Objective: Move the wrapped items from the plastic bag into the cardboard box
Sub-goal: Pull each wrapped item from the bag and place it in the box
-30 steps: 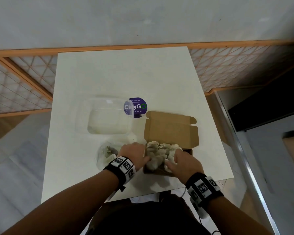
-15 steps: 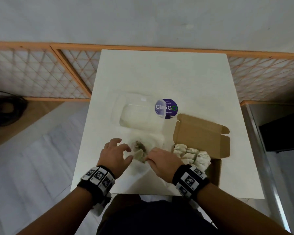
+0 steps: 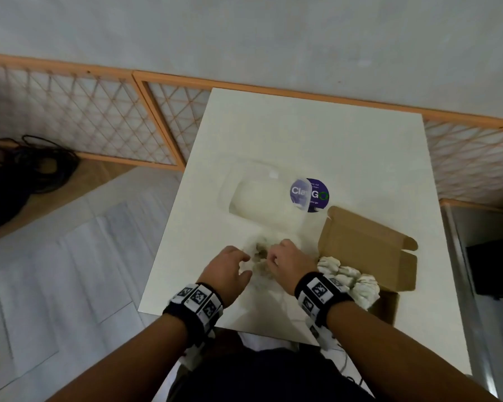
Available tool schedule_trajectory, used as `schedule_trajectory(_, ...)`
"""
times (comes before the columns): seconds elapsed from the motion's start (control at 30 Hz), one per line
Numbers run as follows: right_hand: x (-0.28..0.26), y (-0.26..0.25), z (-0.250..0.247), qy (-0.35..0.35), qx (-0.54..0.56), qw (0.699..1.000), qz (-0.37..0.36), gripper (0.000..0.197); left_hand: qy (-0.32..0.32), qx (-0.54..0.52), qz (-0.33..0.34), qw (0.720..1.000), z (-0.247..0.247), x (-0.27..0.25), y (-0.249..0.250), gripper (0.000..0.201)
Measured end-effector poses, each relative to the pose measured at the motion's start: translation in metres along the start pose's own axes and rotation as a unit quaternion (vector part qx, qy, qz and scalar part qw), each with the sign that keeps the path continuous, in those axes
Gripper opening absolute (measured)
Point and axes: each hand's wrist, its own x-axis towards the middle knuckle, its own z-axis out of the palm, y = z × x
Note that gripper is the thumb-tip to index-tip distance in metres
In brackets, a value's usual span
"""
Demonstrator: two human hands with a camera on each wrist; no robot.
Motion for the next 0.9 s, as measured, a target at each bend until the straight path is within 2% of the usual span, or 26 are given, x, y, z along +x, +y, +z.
schedule_trajectory(0.07, -0.013, 0.001, -0.013, 0.024, 0.074, 0.997, -0.024, 0.010, -0.019, -0.002, -0.006, 1.000, -0.002, 0.000, -0.004, 0.046)
schedule_trajectory(0.2, -0.044, 0.000, -0.048, 0.057, 0.192, 0.979, -0.039, 0.011, -0.051, 0.007, 0.002, 0.999, -0.017, -0.002, -0.001, 0.057)
schedule_trajectory(0.37, -0.070, -0.003, -0.086, 0.036, 0.319, 0.945, -0.058, 0.010, -0.004, -0.057, 0.107, 0.993, -0.046, -0.013, 0.035, 0.071)
schedule_trajectory(0.43, -0.073, -0.004, -0.095, 0.031, 0.355, 0.932, -0.067, 0.006, -0.009, -0.125, 0.138, 0.982, -0.056, -0.018, 0.054, 0.064)
schedule_trajectory(0.53, -0.076, -0.004, -0.103, 0.027, 0.381, 0.920, -0.086, 0.009, -0.031, -0.224, 0.169, 0.959, -0.064, -0.021, 0.077, 0.031)
schedule_trajectory(0.63, -0.078, -0.005, -0.111, 0.034, 0.398, 0.912, -0.086, 0.008, -0.013, -0.266, 0.159, 0.951, -0.068, -0.020, 0.084, 0.008)
schedule_trajectory(0.8, -0.073, -0.005, -0.112, 0.056, 0.412, 0.908, -0.061, 0.008, 0.011, -0.306, 0.123, 0.944, -0.074, -0.016, 0.070, 0.004)
schedule_trajectory(0.9, -0.058, -0.001, -0.099, 0.052, 0.392, 0.918, -0.038, 0.007, 0.029, -0.338, 0.101, 0.935, -0.082, -0.022, 0.057, 0.008)
